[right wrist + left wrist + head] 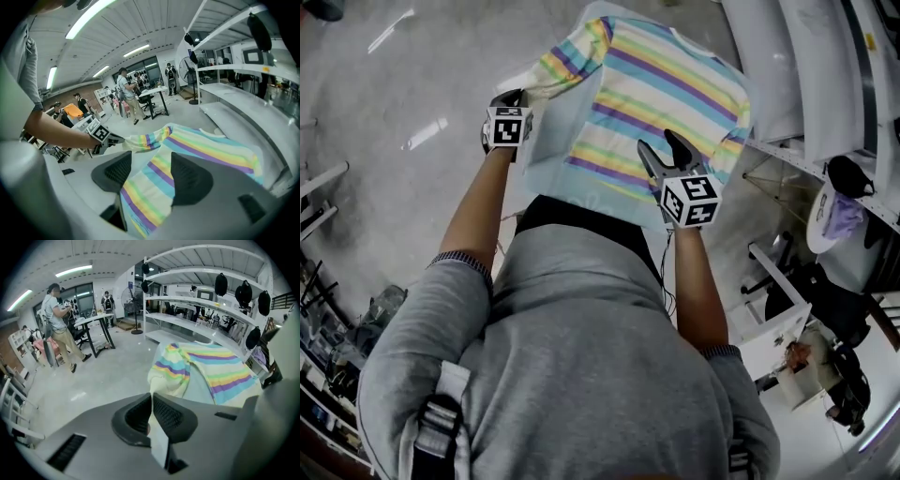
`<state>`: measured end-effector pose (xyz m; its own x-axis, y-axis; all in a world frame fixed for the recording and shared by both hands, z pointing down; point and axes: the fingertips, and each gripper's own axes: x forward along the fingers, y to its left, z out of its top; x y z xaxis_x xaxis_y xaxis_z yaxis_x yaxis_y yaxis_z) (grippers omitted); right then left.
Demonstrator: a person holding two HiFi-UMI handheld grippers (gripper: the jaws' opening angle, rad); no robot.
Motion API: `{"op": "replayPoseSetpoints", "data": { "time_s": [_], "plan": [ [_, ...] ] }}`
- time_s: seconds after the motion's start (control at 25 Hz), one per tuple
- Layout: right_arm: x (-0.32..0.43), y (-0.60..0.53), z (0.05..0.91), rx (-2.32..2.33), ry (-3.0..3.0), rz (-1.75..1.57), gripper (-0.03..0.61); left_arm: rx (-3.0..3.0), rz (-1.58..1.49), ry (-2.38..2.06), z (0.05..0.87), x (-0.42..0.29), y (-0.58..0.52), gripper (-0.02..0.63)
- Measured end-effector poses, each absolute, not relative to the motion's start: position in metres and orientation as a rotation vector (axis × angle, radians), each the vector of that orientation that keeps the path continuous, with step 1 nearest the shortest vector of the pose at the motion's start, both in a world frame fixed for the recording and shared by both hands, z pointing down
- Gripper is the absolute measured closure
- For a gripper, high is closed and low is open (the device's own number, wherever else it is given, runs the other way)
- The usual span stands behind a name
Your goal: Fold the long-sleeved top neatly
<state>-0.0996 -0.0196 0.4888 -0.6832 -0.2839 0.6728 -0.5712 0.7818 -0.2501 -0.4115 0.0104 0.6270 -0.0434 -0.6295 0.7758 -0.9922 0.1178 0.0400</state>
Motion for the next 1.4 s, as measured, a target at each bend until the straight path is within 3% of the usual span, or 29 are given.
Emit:
{"op": "replayPoseSetpoints", "data": {
  "time_s": [0.6, 1.4],
  "plan": [
    [-0.107, -0.042, 0.475, 0.661, -2.358, 0.570, 0.298, 1.518, 0.592, -1.989, 0.551, -0.520, -0.049, 0.588],
    [-0.074, -0.077, 0.464, 0.685, -2.436, 0.575, 0.296, 1.625, 0.507, -2.048, 0.463, -0.462, -0.099, 0.588]
  ]
}}
